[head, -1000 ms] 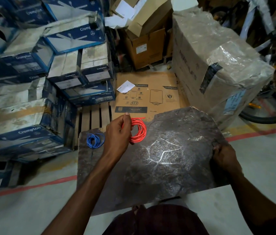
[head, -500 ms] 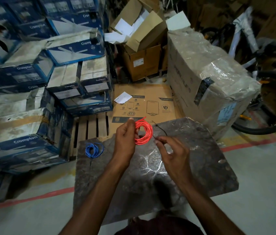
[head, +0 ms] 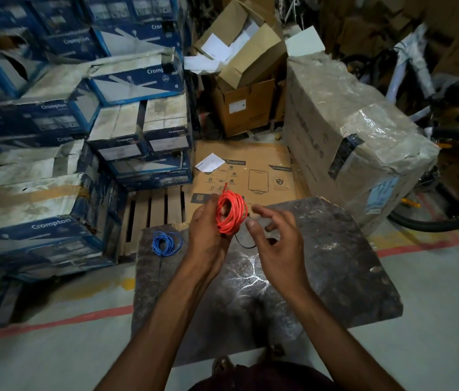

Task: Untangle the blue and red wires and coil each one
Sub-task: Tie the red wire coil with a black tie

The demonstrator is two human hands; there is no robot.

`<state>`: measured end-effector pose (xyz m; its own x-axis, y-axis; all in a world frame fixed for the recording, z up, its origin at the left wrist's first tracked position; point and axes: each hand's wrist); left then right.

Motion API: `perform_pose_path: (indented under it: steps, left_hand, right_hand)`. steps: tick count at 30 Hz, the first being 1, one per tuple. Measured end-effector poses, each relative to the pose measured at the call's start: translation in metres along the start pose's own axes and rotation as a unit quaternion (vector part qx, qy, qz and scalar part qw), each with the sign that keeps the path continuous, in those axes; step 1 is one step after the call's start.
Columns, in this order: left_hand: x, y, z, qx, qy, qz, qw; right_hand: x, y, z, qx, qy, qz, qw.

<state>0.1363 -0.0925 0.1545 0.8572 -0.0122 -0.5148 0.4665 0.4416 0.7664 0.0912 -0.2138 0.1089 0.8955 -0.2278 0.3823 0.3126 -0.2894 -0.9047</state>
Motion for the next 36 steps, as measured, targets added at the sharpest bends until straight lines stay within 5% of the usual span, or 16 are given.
perform_pose_path:
  steps: [6, 10, 21, 27, 36]
  left_hand:
    - [-0.006, 0.001, -0.005, 0.068, 0.013, 0.048, 0.996]
    - [-0.002, 0.002, -0.009, 0.078, 0.021, 0.063, 0.995]
    - [-0.001, 0.003, -0.01, 0.03, 0.05, 0.057, 0.997]
    - [0.001, 0.003, -0.012, 0.025, 0.073, 0.072, 0.994]
    - [-0.004, 0.003, -0.015, 0.132, 0.112, 0.138, 0.975]
  right_hand:
    - [0.007, -0.012, 0.003, 0.175, -0.077, 0.104, 0.976]
    - [0.006, -0.016, 0.009, 0.282, -0.047, 0.182, 0.941]
    - [0.005, -0.021, 0.026, 0.287, 0.011, 0.206, 0.936]
    - [0.009, -0.021, 0.027, 0.322, 0.12, 0.246, 0.906]
    - [0.009, -0.017, 0.016, 0.31, 0.135, 0.217, 0.916]
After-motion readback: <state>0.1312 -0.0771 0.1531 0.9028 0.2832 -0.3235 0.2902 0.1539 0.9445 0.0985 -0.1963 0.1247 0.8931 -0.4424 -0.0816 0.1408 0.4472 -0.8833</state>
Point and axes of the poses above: each hand's wrist, its own x-axis towards the middle knuckle, its own z-axis out of the palm, y = z × x, and after that the axes turned 13 degrees about -z, right-handed
